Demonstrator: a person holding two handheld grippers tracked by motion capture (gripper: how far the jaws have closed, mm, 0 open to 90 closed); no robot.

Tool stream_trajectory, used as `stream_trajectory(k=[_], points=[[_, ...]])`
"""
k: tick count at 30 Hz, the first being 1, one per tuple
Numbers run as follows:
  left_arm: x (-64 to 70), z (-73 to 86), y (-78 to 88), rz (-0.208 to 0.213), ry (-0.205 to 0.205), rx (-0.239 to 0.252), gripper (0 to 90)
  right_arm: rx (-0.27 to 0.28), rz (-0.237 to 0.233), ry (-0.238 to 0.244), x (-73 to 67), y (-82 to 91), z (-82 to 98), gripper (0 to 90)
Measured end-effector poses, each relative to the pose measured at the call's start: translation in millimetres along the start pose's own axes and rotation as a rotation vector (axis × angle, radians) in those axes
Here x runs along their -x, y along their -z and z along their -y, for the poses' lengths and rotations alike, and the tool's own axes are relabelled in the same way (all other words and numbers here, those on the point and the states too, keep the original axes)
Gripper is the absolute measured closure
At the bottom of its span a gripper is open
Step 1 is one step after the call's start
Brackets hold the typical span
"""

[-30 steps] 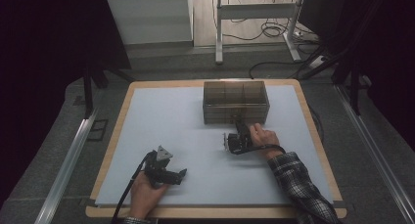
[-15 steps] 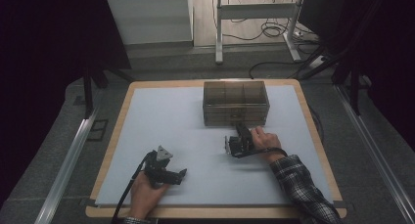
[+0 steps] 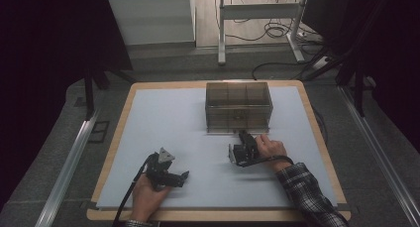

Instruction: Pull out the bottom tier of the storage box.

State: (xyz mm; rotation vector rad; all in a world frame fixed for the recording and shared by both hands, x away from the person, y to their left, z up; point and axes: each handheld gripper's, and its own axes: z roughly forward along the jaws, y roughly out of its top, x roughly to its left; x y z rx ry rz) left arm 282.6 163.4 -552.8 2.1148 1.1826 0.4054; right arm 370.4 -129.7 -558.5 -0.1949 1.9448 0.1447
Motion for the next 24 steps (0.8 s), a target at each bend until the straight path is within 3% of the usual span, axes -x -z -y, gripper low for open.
stream_trajectory(k=[7, 17, 24], points=[[0.0, 0.0, 0.0, 0.000, 0.000, 0.000, 0.0, 0.016, -0.005, -0.004, -3.0, 3.4, 3.0, 78.3], [0.0, 0.0, 0.0, 0.000, 0.000, 0.000, 0.0, 0.028, -0.037, -0.033, 5.5, 6.2, 2.9, 69.3], [0.0, 0.0, 0.0, 0.000, 0.000, 0.000, 0.0, 0.060, -0.118, -0.082, 15.2, 7.0, 5.7, 66.4]])
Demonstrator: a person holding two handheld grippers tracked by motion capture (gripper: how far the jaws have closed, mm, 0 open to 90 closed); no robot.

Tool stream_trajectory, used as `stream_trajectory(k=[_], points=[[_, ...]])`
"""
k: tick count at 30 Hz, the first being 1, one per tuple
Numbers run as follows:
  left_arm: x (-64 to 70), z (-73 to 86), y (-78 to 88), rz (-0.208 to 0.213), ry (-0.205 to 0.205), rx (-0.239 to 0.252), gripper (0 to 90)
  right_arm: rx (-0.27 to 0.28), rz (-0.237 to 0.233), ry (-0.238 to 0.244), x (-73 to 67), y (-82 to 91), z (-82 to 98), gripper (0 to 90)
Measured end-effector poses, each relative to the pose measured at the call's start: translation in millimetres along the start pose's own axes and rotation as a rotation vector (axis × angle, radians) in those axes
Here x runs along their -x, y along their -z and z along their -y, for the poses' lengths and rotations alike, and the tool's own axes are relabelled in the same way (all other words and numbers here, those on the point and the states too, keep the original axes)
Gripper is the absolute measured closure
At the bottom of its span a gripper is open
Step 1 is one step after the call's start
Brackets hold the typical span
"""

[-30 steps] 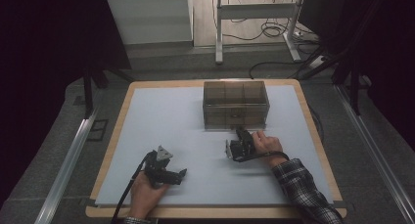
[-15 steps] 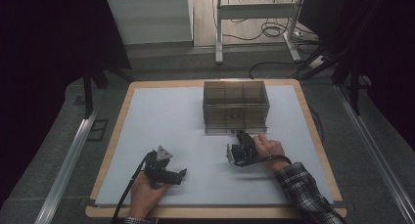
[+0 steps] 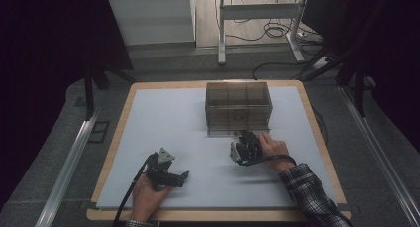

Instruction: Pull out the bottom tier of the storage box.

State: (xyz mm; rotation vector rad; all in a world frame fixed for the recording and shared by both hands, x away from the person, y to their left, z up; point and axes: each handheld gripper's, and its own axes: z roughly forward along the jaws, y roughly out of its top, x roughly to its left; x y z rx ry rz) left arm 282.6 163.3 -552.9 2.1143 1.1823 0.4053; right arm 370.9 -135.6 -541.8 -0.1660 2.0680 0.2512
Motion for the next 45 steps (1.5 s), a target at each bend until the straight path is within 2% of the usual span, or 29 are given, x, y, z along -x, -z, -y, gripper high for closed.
stream_trajectory(k=[4, 9, 12, 13, 21, 22, 25, 26, 28, 29, 30, 32, 35, 38, 40, 45], points=[[0.0, 0.0, 0.0, 0.000, -0.001, 0.000, 0.0, 0.016, -0.049, -0.038, 7.8, 2.5, 1.9, 64.7], [0.0, 0.0, 0.0, 0.000, 0.000, 0.000, 0.0, 0.031, -0.085, -0.067, 15.1, 4.2, 3.1, 62.9], [0.0, 0.0, 0.0, 0.000, 0.000, 0.000, 0.0, 0.042, -0.109, -0.095, 19.1, 4.6, 4.3, 61.7], [0.0, 0.0, 0.0, 0.000, 0.000, 0.000, 0.0, 0.049, -0.126, -0.120, 21.0, 4.8, 5.3, 61.5], [-0.1, 0.0, 0.0, 0.000, -0.001, 0.000, 0.0, 0.074, -0.192, -0.175, 31.3, 4.8, 10.3, 60.9], [-0.1, 0.0, 0.0, 0.000, -0.001, 0.000, 0.0, 0.083, -0.217, -0.197, 34.9, 4.2, 12.1, 60.9], [-0.1, 0.0, 0.0, 0.000, -0.001, 0.000, 0.0, 0.092, -0.244, -0.215, 38.9, 4.2, 13.9, 60.9], [-0.1, 0.0, 0.0, 0.000, -0.001, 0.000, 0.0, 0.102, -0.279, -0.234, 42.5, 3.1, 15.9, 60.9], [-0.1, 0.0, 0.0, 0.000, 0.000, 0.000, 0.0, 0.105, -0.291, -0.242, 44.0, 2.4, 16.9, 60.9], [0.0, 0.0, 0.0, 0.000, 0.000, 0.000, 0.0, 0.107, -0.321, -0.256, 47.0, 1.3, 18.9, 60.7], [0.0, 0.0, 0.0, 0.000, 0.000, 0.000, 0.0, 0.107, -0.321, -0.256, 47.0, 1.3, 18.9, 60.7], [-0.1, 0.0, 0.0, 0.000, -0.001, 0.000, 0.0, 0.111, -0.350, -0.267, 50.0, 0.0, 21.0, 60.7], [-0.1, 0.0, 0.0, 0.000, -0.001, 0.000, 0.0, 0.120, -0.405, -0.308, 56.3, -2.1, 25.3, 60.7], [-0.1, 0.0, 0.0, 0.000, -0.001, 0.000, 0.0, 0.119, -0.429, -0.313, 60.7, -3.2, 28.0, 60.3], [-0.1, 0.0, 0.0, 0.000, -0.001, 0.000, 0.0, 0.128, -0.480, -0.343, 65.7, -5.4, 31.9, 59.8], [-0.1, 0.0, 0.0, 0.000, -0.001, 0.000, 0.0, 0.141, -0.525, -0.369, 70.9, -9.3, 37.9, 59.8]])
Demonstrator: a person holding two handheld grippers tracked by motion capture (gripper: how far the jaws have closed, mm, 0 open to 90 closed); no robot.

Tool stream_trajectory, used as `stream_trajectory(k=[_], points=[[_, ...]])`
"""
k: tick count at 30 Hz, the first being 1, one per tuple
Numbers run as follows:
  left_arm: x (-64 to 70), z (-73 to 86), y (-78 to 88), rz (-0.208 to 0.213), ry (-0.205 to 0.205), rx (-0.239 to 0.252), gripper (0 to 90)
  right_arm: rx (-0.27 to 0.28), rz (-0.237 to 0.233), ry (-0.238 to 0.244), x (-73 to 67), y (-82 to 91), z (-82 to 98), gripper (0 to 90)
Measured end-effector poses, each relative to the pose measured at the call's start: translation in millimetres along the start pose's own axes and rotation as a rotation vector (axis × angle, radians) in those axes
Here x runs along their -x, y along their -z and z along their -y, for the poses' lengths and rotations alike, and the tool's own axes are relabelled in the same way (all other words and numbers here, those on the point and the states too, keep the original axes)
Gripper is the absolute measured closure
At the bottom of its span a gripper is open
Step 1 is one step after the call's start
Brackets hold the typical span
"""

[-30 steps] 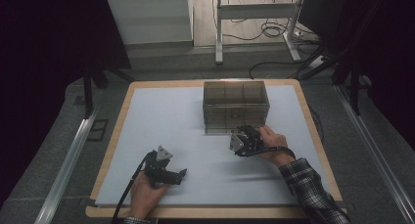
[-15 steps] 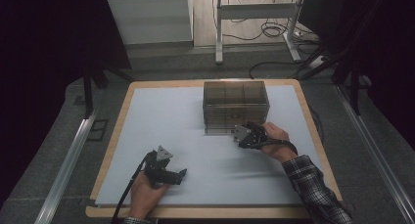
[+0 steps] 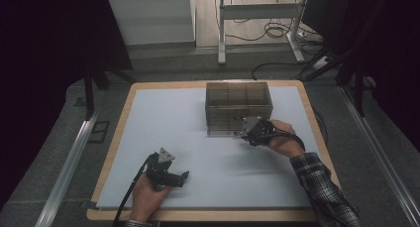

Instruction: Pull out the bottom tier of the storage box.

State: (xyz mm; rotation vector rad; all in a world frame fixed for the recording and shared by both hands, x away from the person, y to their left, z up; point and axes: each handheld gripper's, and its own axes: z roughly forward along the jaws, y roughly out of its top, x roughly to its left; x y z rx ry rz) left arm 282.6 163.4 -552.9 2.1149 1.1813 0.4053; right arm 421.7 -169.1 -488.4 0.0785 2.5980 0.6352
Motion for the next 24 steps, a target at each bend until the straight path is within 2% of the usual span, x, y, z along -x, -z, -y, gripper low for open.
stream_trajectory(k=[8, 12, 16, 17, 19, 21, 24], points=[[0.0, 0.0, 0.0, 0.000, 0.000, 0.000, 0.0, -0.002, -0.060, -0.032, 18.2, 3.4, 6.6, 64.4], [0.0, 0.0, 0.0, 0.000, 0.000, 0.000, 0.0, -0.012, -0.129, -0.054, 33.1, 1.1, 14.3, 67.9], [0.0, 0.0, 0.0, 0.000, 0.000, 0.000, 0.0, -0.028, -0.164, -0.051, 39.4, -0.7, 19.0, 69.4], [0.0, 0.0, 0.0, 0.000, 0.001, 0.000, 0.0, -0.028, -0.195, -0.047, 42.6, -3.4, 22.3, 69.9], [0.0, 0.0, 0.0, 0.000, 0.000, 0.000, 0.0, -0.032, -0.204, -0.043, 43.9, -4.4, 23.7, 70.5], [0.0, 0.0, 0.0, 0.000, 0.000, 0.000, 0.0, -0.043, -0.236, -0.040, 47.7, -8.7, 27.4, 72.3], [0.0, 0.0, 0.0, 0.000, 0.001, 0.000, 0.0, -0.048, -0.251, -0.042, 50.0, -11.0, 29.0, 74.5]])
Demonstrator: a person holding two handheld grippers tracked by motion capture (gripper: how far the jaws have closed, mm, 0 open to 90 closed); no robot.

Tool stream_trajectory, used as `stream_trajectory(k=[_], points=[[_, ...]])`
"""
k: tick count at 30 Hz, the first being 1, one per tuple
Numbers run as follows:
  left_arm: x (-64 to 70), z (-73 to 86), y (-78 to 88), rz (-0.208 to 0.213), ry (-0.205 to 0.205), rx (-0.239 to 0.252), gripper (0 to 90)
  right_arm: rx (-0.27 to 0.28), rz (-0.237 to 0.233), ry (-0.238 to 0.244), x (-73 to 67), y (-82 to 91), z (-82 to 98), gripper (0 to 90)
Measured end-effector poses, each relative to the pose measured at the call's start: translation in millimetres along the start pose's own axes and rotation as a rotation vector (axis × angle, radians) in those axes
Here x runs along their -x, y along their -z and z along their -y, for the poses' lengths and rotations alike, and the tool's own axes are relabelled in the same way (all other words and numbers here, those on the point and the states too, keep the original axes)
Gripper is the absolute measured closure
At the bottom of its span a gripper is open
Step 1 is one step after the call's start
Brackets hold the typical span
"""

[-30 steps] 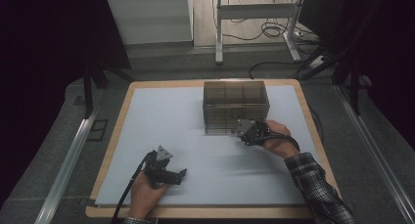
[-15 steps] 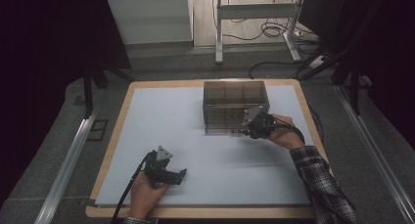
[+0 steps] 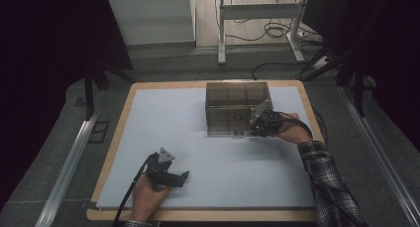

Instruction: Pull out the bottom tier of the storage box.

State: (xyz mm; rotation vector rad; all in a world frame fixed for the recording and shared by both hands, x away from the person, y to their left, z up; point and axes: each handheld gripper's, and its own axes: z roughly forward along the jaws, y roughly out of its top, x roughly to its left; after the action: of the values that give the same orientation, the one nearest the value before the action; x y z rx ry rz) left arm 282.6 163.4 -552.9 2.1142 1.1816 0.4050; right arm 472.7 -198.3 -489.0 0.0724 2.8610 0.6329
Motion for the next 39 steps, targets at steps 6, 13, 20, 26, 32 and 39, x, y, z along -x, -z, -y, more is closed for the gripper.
stream_trajectory(k=[6, 13, 20, 26, 32, 39], points=[[0.0, 0.0, 0.0, 0.000, 0.000, 0.000, 0.0, 0.001, -0.073, 0.029, 9.7, -3.6, 2.3, 83.7], [0.0, 0.0, 0.0, 0.000, 0.000, 0.000, 0.0, -0.011, -0.131, 0.065, 12.5, -3.5, -0.8, 86.9], [0.0, 0.0, 0.0, 0.000, 0.000, 0.000, 0.0, -0.007, -0.143, 0.079, 9.1, 1.1, -0.2, 86.9], [0.0, 0.0, 0.0, 0.000, 0.000, 0.000, 0.0, -0.009, -0.149, 0.095, 2.3, 5.1, -0.4, 86.7], [0.0, 0.0, 0.0, 0.000, 0.000, 0.000, 0.0, -0.006, -0.162, 0.108, -6.5, 9.3, -0.7, 86.4], [0.0, 0.0, 0.0, 0.000, 0.000, 0.000, 0.0, -0.003, -0.166, 0.121, -16.8, 12.2, 0.0, 86.2]])
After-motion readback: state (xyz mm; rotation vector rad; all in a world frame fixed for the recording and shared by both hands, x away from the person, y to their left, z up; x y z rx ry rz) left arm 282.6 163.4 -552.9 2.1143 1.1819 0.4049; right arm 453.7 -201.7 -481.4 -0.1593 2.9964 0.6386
